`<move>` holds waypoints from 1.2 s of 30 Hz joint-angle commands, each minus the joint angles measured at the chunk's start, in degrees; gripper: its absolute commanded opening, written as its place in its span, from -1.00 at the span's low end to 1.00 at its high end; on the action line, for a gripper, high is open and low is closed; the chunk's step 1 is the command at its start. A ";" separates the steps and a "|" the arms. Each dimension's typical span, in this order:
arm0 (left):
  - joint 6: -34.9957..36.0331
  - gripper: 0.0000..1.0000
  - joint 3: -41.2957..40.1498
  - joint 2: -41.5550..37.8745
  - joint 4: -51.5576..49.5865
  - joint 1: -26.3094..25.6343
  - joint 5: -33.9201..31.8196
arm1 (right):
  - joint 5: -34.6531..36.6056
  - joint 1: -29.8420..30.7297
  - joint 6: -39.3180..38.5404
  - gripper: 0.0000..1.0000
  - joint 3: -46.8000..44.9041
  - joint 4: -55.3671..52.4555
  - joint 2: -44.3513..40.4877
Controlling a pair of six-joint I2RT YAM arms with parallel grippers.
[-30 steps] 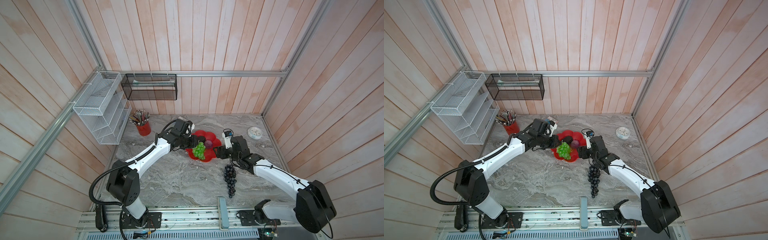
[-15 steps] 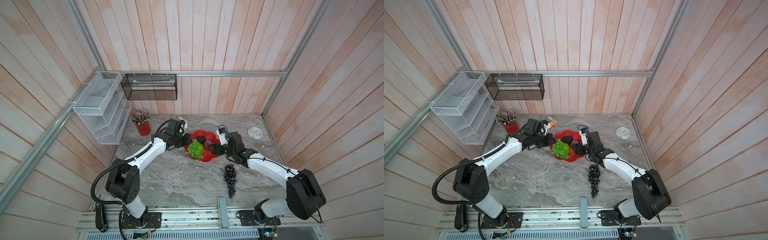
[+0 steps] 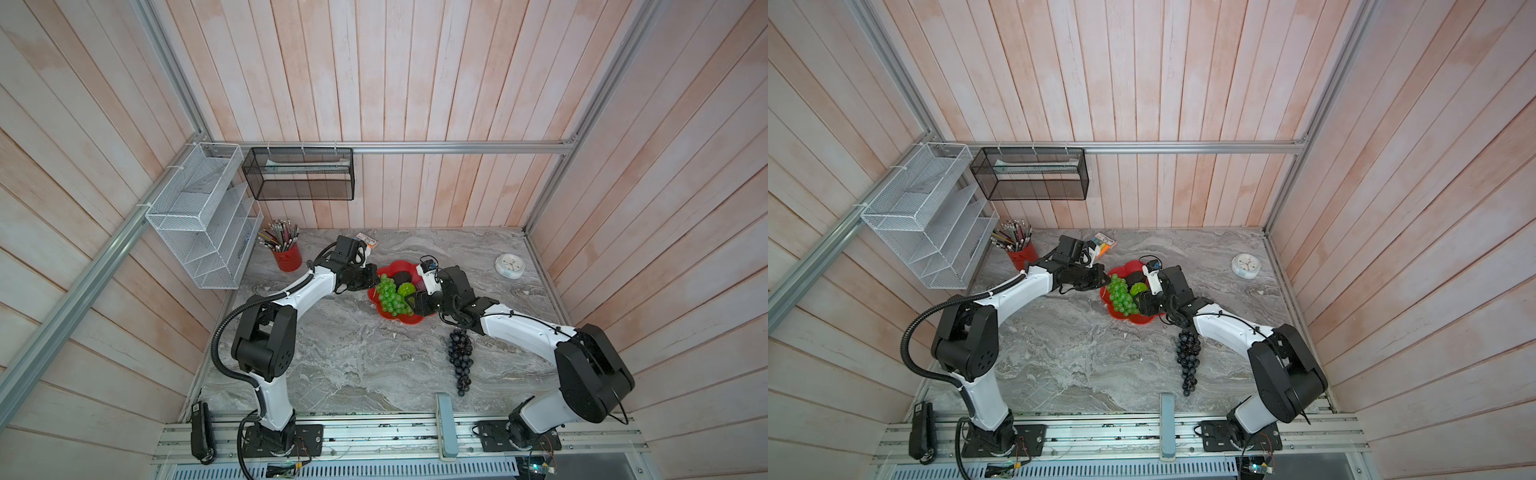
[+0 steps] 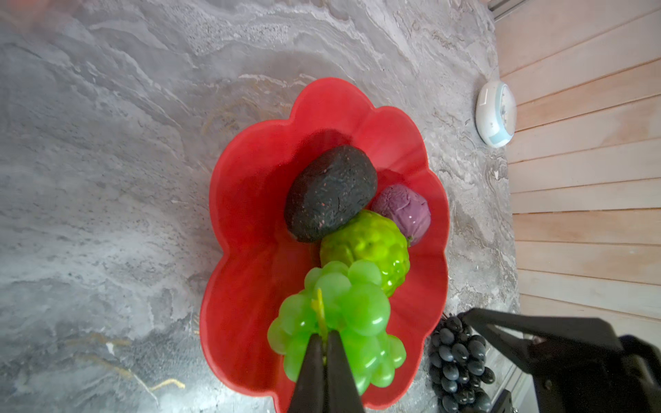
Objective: Arrange fruit in a fruit bowl
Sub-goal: Place the fruits in the fruit bowl.
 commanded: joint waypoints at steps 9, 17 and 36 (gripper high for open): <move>3.83 -0.45 7.41 7.45 1.01 1.89 5.99 | -1.63 1.05 0.45 0.18 1.85 1.48 2.42; 4.88 -0.13 12.26 11.27 0.81 1.98 8.10 | 0.72 0.74 0.25 0.18 2.49 -1.47 -1.14; 1.77 0.08 -7.99 -15.41 -1.40 1.13 -3.15 | 10.23 -11.53 9.71 0.18 -9.11 -25.40 -26.35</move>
